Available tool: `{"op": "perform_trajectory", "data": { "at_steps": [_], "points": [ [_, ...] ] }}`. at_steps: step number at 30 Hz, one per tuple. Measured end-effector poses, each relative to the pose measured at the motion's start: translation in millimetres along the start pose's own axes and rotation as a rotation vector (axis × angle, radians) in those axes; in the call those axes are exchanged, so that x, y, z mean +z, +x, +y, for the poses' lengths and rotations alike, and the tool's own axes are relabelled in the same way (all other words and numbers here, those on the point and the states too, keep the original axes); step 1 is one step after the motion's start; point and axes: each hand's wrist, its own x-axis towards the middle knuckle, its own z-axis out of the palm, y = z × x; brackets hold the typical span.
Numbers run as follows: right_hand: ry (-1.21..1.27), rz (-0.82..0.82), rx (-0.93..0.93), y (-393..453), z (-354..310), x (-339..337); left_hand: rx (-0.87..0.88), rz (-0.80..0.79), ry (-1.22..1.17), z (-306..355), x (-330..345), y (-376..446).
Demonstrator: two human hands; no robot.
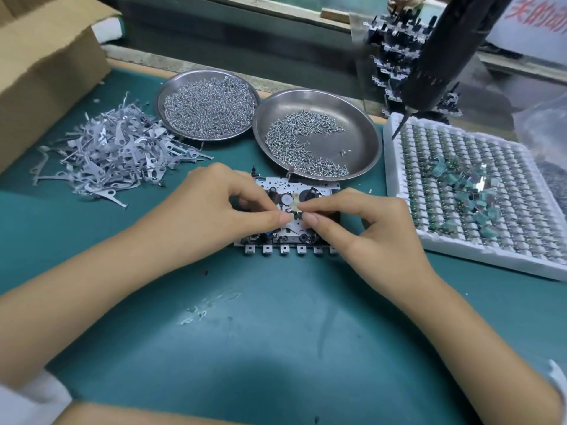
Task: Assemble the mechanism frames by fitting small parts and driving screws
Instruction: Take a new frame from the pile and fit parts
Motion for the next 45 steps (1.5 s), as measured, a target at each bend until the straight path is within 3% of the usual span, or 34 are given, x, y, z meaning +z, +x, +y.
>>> {"op": "perform_trajectory", "data": {
  "at_steps": [22, 25, 29, 31, 38, 45],
  "points": [
    [0.008, -0.05, 0.036, 0.3, 1.1, -0.6, 0.026, -0.022, -0.004, 2.1, -0.4, -2.6],
    [0.051, -0.026, 0.03, -0.2, 1.0, 0.0, 0.071, 0.097, 0.021, -1.7, -4.9, 2.2],
    [0.087, 0.044, 0.023, 0.5, 2.6, -0.3, 0.174, 0.487, 0.326, -18.1, -24.7, 21.8],
    [0.088, 0.06, 0.015, 0.5, 3.1, 0.0, 0.119, 0.569, 0.522, -28.1, -37.0, 35.2],
    [0.073, 0.072, -0.012, 0.1, 6.1, 1.0, -0.169, 0.348, 0.782, -39.5, -50.5, 77.3],
    [0.073, 0.061, -0.026, 0.5, 8.3, 1.3, -0.031, 0.493, 0.846, -41.6, -45.3, 73.8]
  ]
}}
